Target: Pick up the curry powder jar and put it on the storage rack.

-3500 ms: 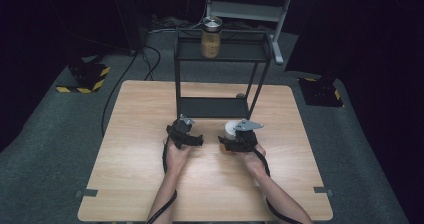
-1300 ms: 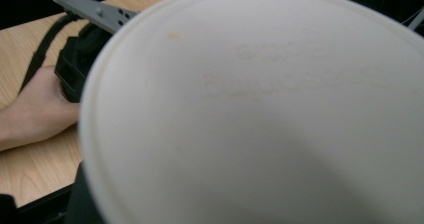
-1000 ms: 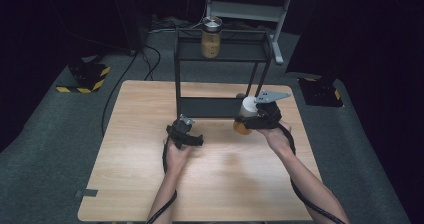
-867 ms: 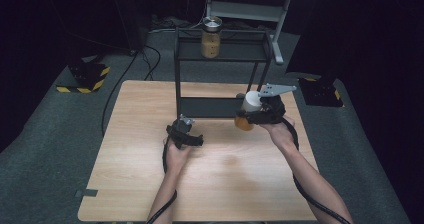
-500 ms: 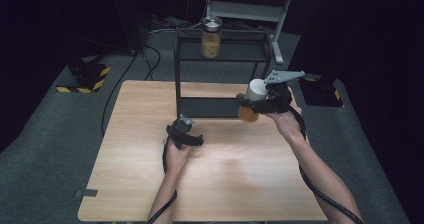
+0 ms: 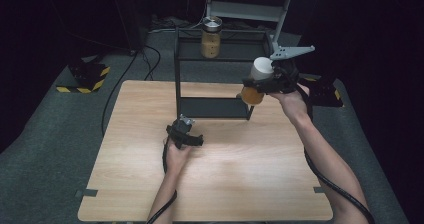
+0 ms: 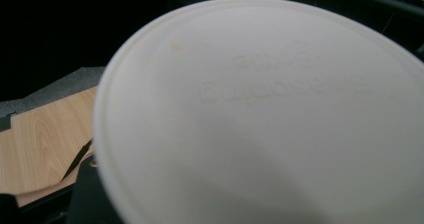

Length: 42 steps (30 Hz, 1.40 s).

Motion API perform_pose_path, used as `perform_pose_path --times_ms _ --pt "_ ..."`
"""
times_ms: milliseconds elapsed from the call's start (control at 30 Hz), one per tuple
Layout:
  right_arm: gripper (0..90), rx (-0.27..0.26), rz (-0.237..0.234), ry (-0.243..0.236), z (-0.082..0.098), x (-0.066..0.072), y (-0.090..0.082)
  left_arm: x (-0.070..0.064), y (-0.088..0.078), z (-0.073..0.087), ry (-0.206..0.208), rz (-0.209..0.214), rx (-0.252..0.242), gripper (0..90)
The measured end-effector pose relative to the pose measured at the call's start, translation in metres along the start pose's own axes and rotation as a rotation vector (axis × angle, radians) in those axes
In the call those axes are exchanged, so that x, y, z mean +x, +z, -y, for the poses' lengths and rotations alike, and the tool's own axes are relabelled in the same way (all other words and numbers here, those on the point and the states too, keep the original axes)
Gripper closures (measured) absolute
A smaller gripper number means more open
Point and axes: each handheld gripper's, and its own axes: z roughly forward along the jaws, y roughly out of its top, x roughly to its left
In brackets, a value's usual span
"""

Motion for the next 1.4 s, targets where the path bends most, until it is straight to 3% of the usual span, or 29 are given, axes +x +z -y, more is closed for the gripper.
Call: perform_pose_path --times_ms 267,700,1000,1400 --pt "35.0 0.004 0.028 0.020 -0.030 -0.008 0.000 -0.001 0.000 0.000 -0.005 -0.001 -0.003 1.1" --pt "35.1 0.043 0.115 0.050 -0.070 -0.013 0.015 0.000 0.000 0.000 -0.005 -0.001 -0.001 1.1" --pt "35.2 0.042 0.172 0.094 -0.086 -0.018 0.028 -0.001 0.000 0.000 -0.005 -0.002 -0.001 1.1" --pt "35.3 0.061 0.247 0.116 -0.104 -0.017 0.050 -0.001 0.000 0.000 -0.001 -0.004 0.000 1.0"
